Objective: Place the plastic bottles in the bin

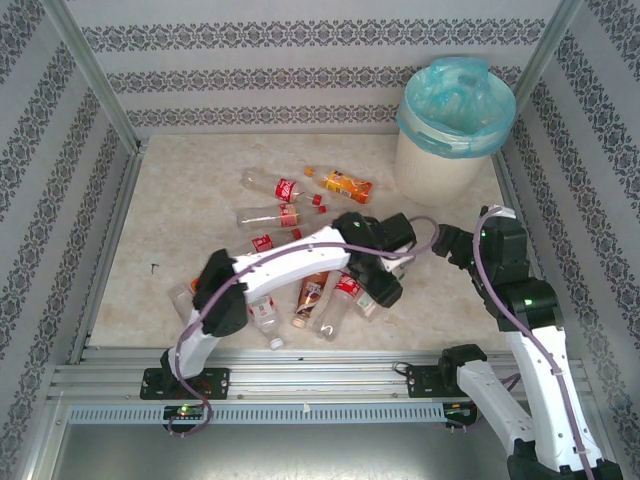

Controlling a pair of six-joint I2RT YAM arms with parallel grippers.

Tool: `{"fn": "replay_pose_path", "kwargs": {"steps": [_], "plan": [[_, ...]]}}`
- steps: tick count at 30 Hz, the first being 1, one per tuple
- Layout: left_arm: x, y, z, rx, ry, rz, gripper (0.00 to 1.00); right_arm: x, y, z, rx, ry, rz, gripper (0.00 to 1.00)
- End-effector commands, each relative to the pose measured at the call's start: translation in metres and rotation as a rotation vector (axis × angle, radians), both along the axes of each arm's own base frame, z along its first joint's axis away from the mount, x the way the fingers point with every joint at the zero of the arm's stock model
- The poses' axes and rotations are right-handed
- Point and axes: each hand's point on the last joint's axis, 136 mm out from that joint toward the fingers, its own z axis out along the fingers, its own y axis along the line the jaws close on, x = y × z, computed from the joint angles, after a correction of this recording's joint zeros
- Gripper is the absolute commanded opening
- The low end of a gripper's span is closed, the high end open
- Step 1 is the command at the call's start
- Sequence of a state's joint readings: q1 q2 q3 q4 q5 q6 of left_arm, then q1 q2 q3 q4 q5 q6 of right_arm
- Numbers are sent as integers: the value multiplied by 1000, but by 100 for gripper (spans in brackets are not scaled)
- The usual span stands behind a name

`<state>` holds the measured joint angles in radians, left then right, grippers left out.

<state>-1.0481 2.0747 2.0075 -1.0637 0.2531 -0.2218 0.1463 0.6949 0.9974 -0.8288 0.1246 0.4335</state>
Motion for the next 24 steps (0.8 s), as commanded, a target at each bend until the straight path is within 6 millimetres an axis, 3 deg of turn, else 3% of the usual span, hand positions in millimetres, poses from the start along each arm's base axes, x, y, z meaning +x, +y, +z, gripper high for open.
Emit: {"fn": "replay_pose_path", "kwargs": {"steps": [1, 5, 10, 17, 24], "plan": [[37, 10, 53, -138, -217, 7, 58, 14, 31, 51, 86, -187, 160, 89], [68, 29, 80, -250, -338, 61, 57, 27, 73, 97, 203, -355, 355, 87], [95, 60, 106, -391, -478, 122, 58, 31, 121, 124, 227, -423, 603, 86], [95, 83, 128, -479, -608, 86, 58, 21, 192, 128, 196, -416, 920, 85], [88, 90, 142, -534, -682, 54, 57, 30, 223, 112, 133, -331, 1012, 86]]}}
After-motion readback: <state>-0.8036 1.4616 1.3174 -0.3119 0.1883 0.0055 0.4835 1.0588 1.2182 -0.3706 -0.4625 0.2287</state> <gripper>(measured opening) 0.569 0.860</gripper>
